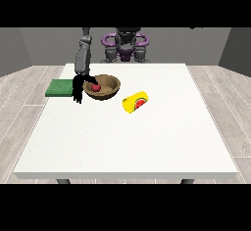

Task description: Pick the cup and pour the ball into the bowl, then pick the bowl and place it on the pad

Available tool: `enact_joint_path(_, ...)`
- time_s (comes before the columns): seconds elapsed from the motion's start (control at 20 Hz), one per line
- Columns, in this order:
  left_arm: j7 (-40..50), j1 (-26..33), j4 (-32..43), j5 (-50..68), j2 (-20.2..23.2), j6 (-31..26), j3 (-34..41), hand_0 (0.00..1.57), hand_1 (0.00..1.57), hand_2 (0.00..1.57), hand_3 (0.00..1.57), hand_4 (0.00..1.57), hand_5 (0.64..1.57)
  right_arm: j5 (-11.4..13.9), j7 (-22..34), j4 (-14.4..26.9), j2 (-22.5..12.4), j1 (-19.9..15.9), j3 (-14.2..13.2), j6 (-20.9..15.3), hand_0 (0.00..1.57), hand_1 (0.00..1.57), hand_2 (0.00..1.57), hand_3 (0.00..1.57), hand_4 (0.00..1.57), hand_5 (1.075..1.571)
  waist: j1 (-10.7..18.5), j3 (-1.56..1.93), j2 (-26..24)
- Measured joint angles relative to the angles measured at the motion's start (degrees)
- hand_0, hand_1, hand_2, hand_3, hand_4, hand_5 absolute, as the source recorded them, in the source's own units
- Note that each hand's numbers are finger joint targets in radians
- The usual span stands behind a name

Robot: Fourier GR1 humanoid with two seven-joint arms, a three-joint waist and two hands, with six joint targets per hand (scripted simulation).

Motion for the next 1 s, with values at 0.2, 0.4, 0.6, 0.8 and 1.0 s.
enact_joint_path(0.2,0.8,-1.6,0.6,0.4,0.0,0.1,-0.3,0.0,0.0,0.0,0.0,0.0,1.535,2.0,0.2,-0.4,2.2,-2.1,1.9,-3.8,0.0,0.0,0.0,0.0,0.44,1.57,0.5,-0.19,0.0)
enact_joint_path(0.4,1.7,-3.5,1.3,1.0,1.2,-0.7,-0.1,0.0,0.0,0.0,0.0,0.0,1.537,4.0,1.6,0.6,3.0,-4.6,2.5,-9.3,0.0,0.0,0.0,0.0,0.43,1.568,1.5,-0.24,0.4)
enact_joint_path(0.6,1.1,-3.1,1.7,1.5,2.1,-1.8,0.5,0.0,0.0,0.0,0.0,0.0,1.541,5.3,2.5,0.6,2.9,-4.1,2.7,-12.2,1.57,1.57,1.57,1.57,1.11,1.41,2.0,-0.78,0.3)
enact_joint_path(0.8,1.3,-2.6,3.8,2.1,3.1,-2.8,1.5,0.0,0.0,0.0,0.0,0.0,1.547,9.1,6.3,0.4,1.6,-3.0,5.4,-15.3,1.57,1.57,1.57,1.57,1.17,1.448,2.0,-0.69,-0.8)
enact_joint_path(1.0,0.6,-1.4,6.3,2.2,3.5,-3.5,2.0,0.0,0.0,0.0,0.0,0.0,1.547,13.5,12.3,0.6,0.1,-2.7,8.8,-18.7,1.57,1.57,1.57,1.57,1.21,1.476,1.3,-0.17,-2.7)
